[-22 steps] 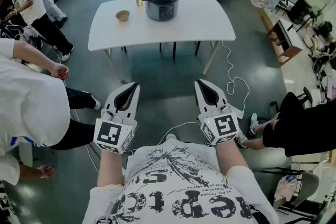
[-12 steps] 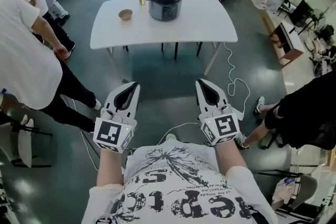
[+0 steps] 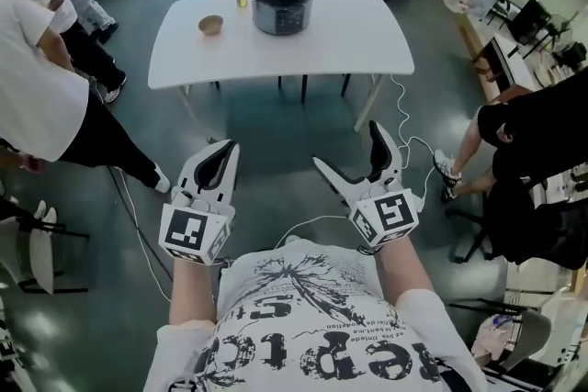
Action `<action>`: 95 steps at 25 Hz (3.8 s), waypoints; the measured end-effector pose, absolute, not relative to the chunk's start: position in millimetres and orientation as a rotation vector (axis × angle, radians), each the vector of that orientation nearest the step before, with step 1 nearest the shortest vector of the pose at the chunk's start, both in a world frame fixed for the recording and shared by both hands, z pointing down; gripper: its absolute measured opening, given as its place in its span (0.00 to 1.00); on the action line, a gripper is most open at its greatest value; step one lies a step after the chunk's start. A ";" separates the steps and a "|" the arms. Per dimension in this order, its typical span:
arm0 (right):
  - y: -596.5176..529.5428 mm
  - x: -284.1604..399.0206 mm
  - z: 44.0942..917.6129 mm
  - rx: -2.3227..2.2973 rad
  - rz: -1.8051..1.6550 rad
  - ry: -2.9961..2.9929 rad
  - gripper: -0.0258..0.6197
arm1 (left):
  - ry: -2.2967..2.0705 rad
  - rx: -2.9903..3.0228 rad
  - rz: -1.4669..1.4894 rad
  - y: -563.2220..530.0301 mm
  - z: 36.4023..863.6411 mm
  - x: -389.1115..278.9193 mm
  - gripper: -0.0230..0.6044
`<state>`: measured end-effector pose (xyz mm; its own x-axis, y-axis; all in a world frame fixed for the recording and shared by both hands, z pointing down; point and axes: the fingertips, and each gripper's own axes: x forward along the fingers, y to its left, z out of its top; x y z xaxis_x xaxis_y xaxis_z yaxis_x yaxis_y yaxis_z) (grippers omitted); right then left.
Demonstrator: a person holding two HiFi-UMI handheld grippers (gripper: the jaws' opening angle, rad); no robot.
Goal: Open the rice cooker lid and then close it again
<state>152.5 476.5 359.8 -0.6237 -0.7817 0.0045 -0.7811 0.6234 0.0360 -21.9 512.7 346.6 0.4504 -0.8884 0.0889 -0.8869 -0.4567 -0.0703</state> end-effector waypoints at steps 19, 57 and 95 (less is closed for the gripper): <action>317.1 118.6 361.3 1.382 0.002 -2.806 0.96 | 1.653 -2.664 -0.168 370.6 365.6 -56.6 0.06; -202.1 -9.2 393.2 0.962 0.033 -2.555 0.96 | 1.596 -2.678 -0.187 -121.1 350.8 -134.5 0.06; -285.7 -48.5 479.3 0.458 0.385 -2.010 0.49 | 1.671 -2.544 -0.123 -181.4 340.5 -106.9 0.06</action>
